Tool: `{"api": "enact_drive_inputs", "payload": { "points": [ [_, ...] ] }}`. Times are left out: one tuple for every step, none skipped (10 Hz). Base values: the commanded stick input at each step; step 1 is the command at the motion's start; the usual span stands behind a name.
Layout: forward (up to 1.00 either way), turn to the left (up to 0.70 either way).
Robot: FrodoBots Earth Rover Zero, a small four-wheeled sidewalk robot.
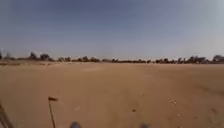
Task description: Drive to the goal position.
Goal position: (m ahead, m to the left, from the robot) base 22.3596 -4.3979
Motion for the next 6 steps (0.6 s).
{"api": "enact_drive_inputs", "payload": {
  "points": [
    [0.5,0.0],
    [0.5,0.0],
    [0.5,0.0],
    [0.5,0.0],
    [0.5,0.0],
    [0.5,0.0]
  ]
}}
